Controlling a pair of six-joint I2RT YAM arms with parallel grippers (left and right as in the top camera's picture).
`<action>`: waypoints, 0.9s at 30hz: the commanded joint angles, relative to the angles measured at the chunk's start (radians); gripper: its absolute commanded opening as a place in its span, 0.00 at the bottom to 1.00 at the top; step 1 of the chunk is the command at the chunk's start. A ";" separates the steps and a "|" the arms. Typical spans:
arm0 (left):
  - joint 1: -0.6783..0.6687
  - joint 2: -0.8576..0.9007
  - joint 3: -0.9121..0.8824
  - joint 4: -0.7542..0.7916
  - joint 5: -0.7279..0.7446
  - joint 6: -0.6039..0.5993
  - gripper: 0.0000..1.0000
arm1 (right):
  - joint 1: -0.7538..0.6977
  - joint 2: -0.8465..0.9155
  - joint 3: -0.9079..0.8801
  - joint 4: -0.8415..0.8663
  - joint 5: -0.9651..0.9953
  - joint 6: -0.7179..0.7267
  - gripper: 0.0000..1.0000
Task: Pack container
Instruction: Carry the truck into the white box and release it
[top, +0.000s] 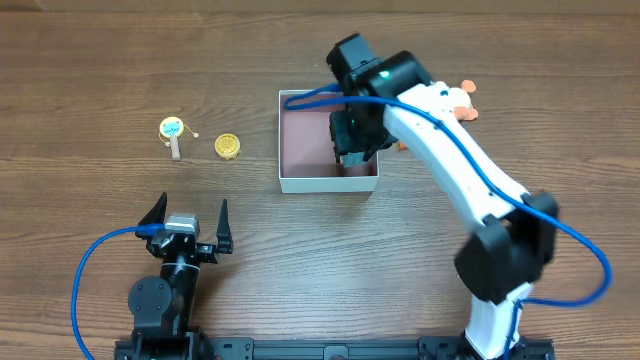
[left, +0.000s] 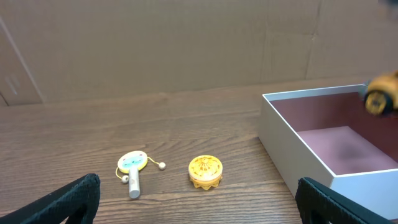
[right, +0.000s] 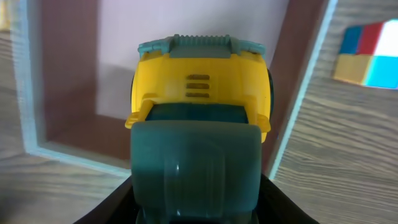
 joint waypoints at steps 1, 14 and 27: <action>0.008 -0.009 -0.006 0.002 -0.011 -0.010 1.00 | 0.004 0.056 0.024 0.012 0.016 0.027 0.41; 0.008 -0.009 -0.006 0.002 -0.011 -0.010 1.00 | 0.003 0.074 0.024 0.060 0.017 0.060 0.46; 0.008 -0.009 -0.006 0.002 -0.011 -0.010 1.00 | -0.010 0.075 0.023 0.053 0.068 0.055 0.47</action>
